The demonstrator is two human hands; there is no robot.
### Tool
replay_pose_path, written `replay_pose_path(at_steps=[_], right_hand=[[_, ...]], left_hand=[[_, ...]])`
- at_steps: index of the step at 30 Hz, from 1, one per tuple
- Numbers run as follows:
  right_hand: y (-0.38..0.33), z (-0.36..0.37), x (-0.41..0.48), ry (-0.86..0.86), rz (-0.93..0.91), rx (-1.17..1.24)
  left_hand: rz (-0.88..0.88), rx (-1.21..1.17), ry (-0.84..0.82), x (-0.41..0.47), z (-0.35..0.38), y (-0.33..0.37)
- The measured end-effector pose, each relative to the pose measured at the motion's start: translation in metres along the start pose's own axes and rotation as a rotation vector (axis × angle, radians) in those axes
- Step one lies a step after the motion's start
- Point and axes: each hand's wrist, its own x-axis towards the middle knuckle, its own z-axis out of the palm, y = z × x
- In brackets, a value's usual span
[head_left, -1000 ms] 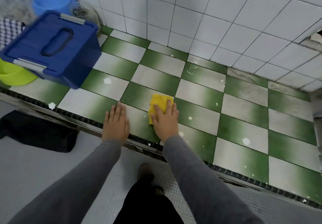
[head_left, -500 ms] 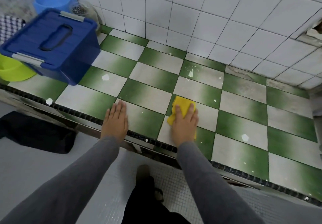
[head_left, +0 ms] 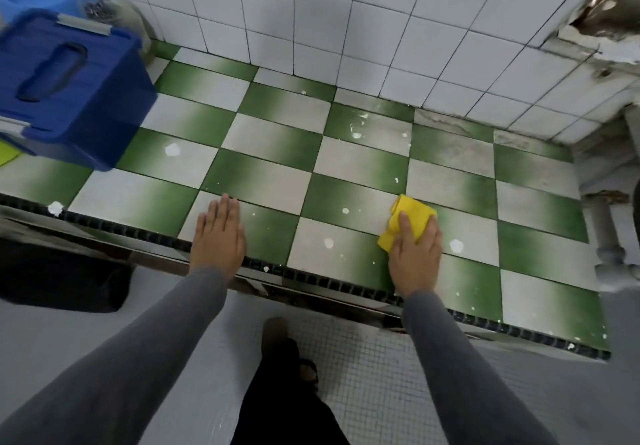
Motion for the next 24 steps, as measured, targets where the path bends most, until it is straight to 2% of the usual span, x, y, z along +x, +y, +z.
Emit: replay_pose_path(at_steps=[2,4,10,13,16,20,22,24], right_hand=[[-0.004,-0.001,0.015,0.01,0.067,0.011],[-0.031,0.009,0.024,-0.006,0.042,-0.012],[-0.127,0.047,-0.015,-0.154,-0.442,-0.049],[-0.121,0.051,-0.042,-0.146,-0.57,-0.014],[-0.073,0.034,-0.028,-0.143,-0.467,-0.01],[-0.004,-0.002,0.009,-0.012,-0.088,0.042],[0.004,-0.009,0.028,0.035,0.025,0.082],[-0.011,-0.005,0.044,0.032,0.049,0.076]], left_hand=[[-0.005,-0.002,0.0,0.001,0.0,0.002],[-0.011,-0.011,0.001,0.001,0.001,0.003],[-0.005,-0.01,0.012,0.002,0.002,0.001],[-0.012,-0.021,0.013,0.002,0.002,0.002],[-0.006,-0.007,-0.005,0.001,0.002,0.0],[-0.001,-0.019,0.002,0.002,0.004,-0.001],[0.001,-0.026,0.003,0.002,0.005,-0.001],[0.009,-0.043,0.016,0.002,0.005,-0.002]])
